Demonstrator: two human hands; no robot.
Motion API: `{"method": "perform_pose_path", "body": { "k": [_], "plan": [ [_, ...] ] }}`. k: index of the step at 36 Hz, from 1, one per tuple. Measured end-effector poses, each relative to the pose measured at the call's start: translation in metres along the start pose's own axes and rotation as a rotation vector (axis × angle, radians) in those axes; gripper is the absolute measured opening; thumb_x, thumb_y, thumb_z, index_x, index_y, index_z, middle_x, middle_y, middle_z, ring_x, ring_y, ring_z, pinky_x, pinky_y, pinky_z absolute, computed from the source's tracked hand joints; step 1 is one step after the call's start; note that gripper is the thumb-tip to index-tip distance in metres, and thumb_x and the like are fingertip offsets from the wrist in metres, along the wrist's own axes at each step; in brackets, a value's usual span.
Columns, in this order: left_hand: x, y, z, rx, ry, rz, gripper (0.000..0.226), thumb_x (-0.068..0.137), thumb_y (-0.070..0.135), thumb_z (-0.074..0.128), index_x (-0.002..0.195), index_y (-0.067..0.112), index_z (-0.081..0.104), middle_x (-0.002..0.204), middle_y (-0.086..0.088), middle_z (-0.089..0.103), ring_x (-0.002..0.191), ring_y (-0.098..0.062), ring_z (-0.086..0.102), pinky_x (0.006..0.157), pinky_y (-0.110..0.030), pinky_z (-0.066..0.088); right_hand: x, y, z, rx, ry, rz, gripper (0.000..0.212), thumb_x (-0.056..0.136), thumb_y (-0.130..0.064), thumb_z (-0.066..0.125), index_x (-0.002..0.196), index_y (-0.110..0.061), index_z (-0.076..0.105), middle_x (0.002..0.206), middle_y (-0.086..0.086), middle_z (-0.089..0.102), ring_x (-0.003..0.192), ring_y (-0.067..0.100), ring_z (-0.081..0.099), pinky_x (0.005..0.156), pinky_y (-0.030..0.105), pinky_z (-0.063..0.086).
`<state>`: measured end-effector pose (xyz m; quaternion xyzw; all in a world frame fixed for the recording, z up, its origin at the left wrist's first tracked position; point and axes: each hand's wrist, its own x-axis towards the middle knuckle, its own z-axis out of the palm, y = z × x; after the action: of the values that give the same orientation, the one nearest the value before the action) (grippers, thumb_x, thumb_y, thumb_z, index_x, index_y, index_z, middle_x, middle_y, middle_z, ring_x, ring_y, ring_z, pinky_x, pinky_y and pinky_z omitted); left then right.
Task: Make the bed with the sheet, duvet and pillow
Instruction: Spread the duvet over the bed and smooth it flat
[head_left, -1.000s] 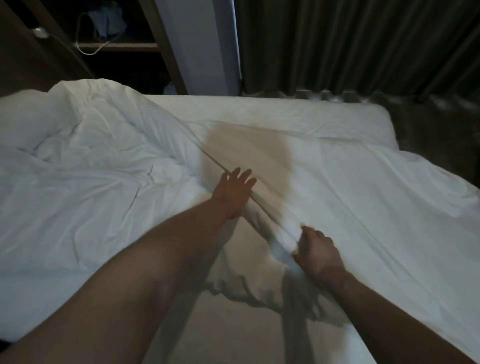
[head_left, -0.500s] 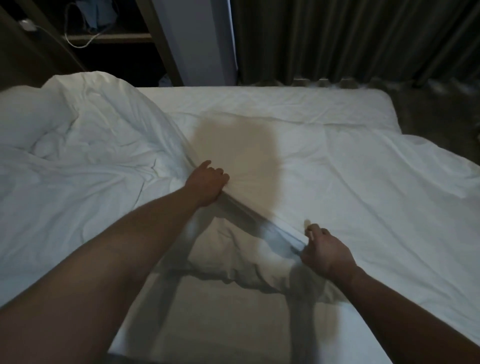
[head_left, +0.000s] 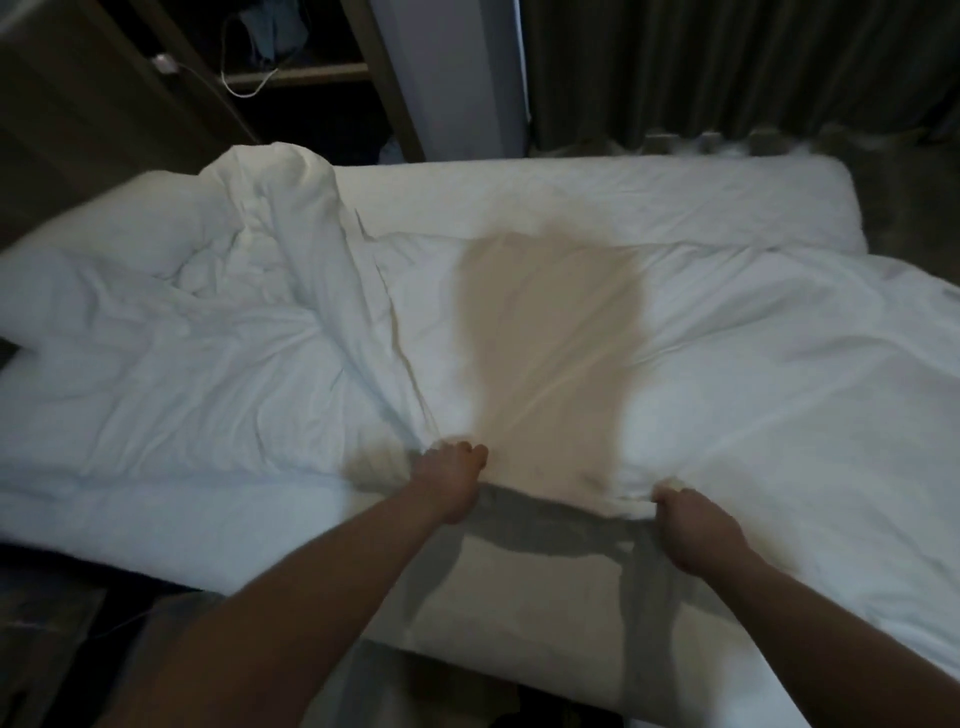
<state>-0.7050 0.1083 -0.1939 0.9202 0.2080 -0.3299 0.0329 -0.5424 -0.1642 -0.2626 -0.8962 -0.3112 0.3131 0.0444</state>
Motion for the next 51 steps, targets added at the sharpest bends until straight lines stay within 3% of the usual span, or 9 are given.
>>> {"method": "perform_pose_path", "body": {
  "k": [4,16,25,30,34,37,43,46,51],
  "plan": [
    [0.006,-0.010,-0.004,-0.034,-0.092,-0.013,0.061,0.086,0.035,0.064,0.140,0.017,0.042,0.136,-0.012,0.047,0.126,-0.033,0.047,0.099,-0.041,0.041,0.009,-0.026,-0.017,-0.014,-0.034,-0.068,0.033,0.091,-0.025,0.052,0.123,-0.019,0.052,0.124,0.009,0.054,0.114,0.032,0.054,0.089,0.033,0.044],
    [0.038,-0.165,-0.081,-0.379,0.191,-0.387,0.065,0.087,0.055,0.058,0.139,0.018,0.047,0.139,-0.008,0.043,0.123,-0.030,0.050,0.101,-0.039,0.043,0.067,-0.196,-0.065,0.343,0.099,-0.233,0.043,0.086,-0.029,0.065,0.127,-0.020,0.058,0.126,0.002,0.054,0.113,0.022,0.057,0.094,0.031,0.045],
    [0.149,-0.295,-0.106,-0.555,0.388,-0.381,0.051,0.087,0.048,0.060,0.124,0.014,0.059,0.133,-0.012,0.049,0.120,-0.029,0.053,0.100,-0.036,0.045,0.171,-0.343,-0.039,0.560,0.029,-0.124,0.062,0.086,-0.048,0.068,0.139,-0.020,0.051,0.131,0.002,0.058,0.114,0.020,0.058,0.094,0.028,0.044],
    [0.211,-0.337,-0.110,-0.334,0.347,-0.206,0.045,0.089,0.031,0.058,0.131,0.017,0.053,0.137,-0.012,0.042,0.125,-0.032,0.045,0.103,-0.043,0.043,0.223,-0.403,-0.004,0.711,0.002,-0.034,0.081,0.081,-0.049,0.074,0.145,-0.014,0.041,0.138,0.003,0.057,0.125,0.023,0.055,0.098,0.025,0.041],
    [0.245,-0.365,-0.091,0.242,0.158,0.119,0.076,0.089,0.026,0.059,0.154,0.026,0.019,0.162,-0.002,0.013,0.147,-0.030,0.016,0.116,-0.051,0.024,0.243,-0.426,0.029,0.643,0.059,-0.025,0.088,0.076,-0.046,0.079,0.147,-0.014,0.037,0.142,0.005,0.052,0.129,0.025,0.051,0.102,0.029,0.041],
    [0.256,-0.384,-0.078,0.553,0.065,0.252,0.083,0.087,0.023,0.061,0.155,0.030,0.014,0.160,-0.001,0.024,0.148,-0.028,0.016,0.118,-0.054,0.009,0.246,-0.438,0.034,0.549,0.068,-0.182,0.053,0.083,-0.025,0.071,0.133,-0.019,0.058,0.133,0.004,0.062,0.123,0.024,0.056,0.095,0.026,0.041],
    [0.255,-0.436,-0.098,0.698,-0.100,0.259,0.055,0.092,0.033,0.040,0.143,0.013,0.045,0.143,-0.008,0.048,0.135,-0.026,0.040,0.115,-0.026,0.019,0.233,-0.459,0.007,0.512,0.148,-0.481,0.042,0.067,-0.024,0.049,0.101,-0.032,0.072,0.102,-0.012,0.067,0.097,0.012,0.066,0.081,0.032,0.052],
    [0.241,-0.478,-0.117,0.686,0.000,0.183,0.032,0.098,0.023,0.045,0.128,0.018,0.056,0.139,-0.003,0.049,0.130,-0.025,0.043,0.114,-0.040,0.022,0.226,-0.463,-0.020,0.430,0.190,-0.572,0.042,0.066,-0.016,0.047,0.095,-0.030,0.073,0.099,-0.018,0.064,0.093,0.003,0.065,0.075,0.028,0.052],
    [0.213,-0.543,-0.150,0.801,0.061,0.082,0.044,0.095,0.028,0.052,0.139,0.024,0.048,0.147,0.000,0.043,0.135,-0.028,0.035,0.110,-0.040,0.026,0.210,-0.469,-0.038,0.366,0.150,-0.671,0.051,0.068,-0.004,0.050,0.102,-0.033,0.074,0.106,-0.022,0.064,0.097,-0.002,0.063,0.077,0.025,0.052]
  ]
}}
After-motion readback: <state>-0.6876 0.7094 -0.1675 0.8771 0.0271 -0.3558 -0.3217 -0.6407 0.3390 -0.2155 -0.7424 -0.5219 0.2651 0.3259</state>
